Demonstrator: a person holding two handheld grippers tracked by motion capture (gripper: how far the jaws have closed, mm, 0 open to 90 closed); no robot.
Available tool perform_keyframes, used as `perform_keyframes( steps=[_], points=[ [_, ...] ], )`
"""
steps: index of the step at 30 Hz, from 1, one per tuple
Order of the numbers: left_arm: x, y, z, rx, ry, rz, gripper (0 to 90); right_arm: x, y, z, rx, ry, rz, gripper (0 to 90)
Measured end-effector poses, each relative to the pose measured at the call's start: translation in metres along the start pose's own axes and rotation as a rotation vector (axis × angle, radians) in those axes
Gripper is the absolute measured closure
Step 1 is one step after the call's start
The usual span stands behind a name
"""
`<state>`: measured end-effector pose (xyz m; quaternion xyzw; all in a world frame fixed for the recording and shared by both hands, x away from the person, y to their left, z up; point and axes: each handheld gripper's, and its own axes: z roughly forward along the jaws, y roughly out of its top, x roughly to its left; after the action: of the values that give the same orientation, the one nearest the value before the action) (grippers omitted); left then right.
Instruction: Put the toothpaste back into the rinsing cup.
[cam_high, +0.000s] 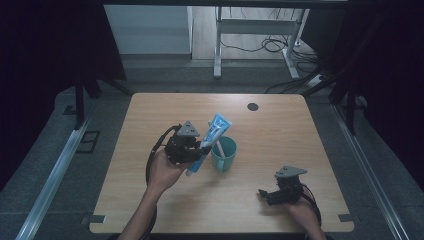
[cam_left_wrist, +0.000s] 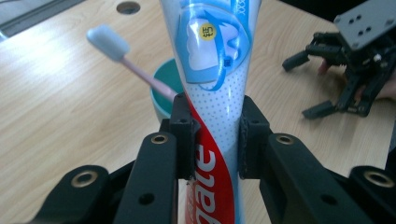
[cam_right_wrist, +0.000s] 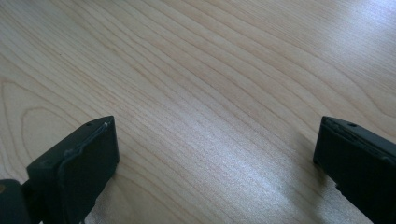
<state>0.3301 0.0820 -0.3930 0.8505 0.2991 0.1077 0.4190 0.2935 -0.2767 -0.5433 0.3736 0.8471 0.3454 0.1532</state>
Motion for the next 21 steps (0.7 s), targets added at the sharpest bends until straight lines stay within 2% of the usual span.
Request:
perform_keyframes(
  steps=[10,21],
  points=[
    [0.0,0.013,0.008,-0.037,0.001,0.004,72.7,0.0,0.0,0.0,0.0,0.001,0.001,0.0],
    [0.003,0.023,0.018,-0.087,0.009,-0.015,72.8,0.0,0.0,0.0,-0.002,-0.001,0.0,0.0]
  ],
)
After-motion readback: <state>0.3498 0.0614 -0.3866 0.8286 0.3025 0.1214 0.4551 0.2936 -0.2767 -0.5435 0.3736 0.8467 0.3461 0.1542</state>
